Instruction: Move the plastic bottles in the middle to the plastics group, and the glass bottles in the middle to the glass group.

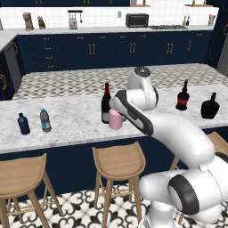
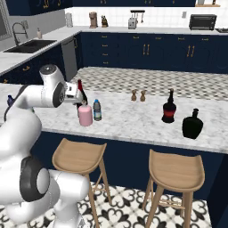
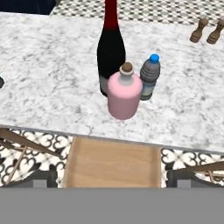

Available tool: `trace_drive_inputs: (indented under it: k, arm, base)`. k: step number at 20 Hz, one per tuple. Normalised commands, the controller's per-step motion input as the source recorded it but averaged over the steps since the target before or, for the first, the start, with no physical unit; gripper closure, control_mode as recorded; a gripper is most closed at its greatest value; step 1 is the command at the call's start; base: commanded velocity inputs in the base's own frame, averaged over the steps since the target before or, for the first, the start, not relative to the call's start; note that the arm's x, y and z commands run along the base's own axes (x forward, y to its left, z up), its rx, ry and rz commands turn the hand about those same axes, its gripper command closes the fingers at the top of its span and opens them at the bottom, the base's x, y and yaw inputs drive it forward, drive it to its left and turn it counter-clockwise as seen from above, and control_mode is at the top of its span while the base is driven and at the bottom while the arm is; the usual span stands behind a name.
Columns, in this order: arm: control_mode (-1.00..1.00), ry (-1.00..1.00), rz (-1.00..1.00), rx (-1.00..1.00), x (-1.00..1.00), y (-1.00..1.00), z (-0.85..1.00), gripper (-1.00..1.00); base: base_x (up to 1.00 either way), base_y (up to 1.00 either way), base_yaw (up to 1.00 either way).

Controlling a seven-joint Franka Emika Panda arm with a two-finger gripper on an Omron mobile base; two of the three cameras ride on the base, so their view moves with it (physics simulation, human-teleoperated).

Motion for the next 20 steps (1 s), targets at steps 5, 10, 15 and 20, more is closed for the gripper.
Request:
trace_drive_inputs:
  k: [5,10,15,20]
  arm:
    - [-1.00,-0.04,0.03,0.00,0.48,0.00,-0.38,-1.00]
    - [-1.00,0.00,0.04,0.00,0.27,-0.19,-0.11,-1.00]
    - [-1.00,0.00,0.05,0.00,0.41,-0.13,-0.05,-1.00]
    - [-1.00,0.00,0.03,0.00,0.44,0.00,-0.15,-1.00]
  base:
    - [0.00,0.00,0.00]
    - [0.00,0.00,0.00]
    - [0.00,0.00,0.00]
    - [0.00,0.00,0.00]
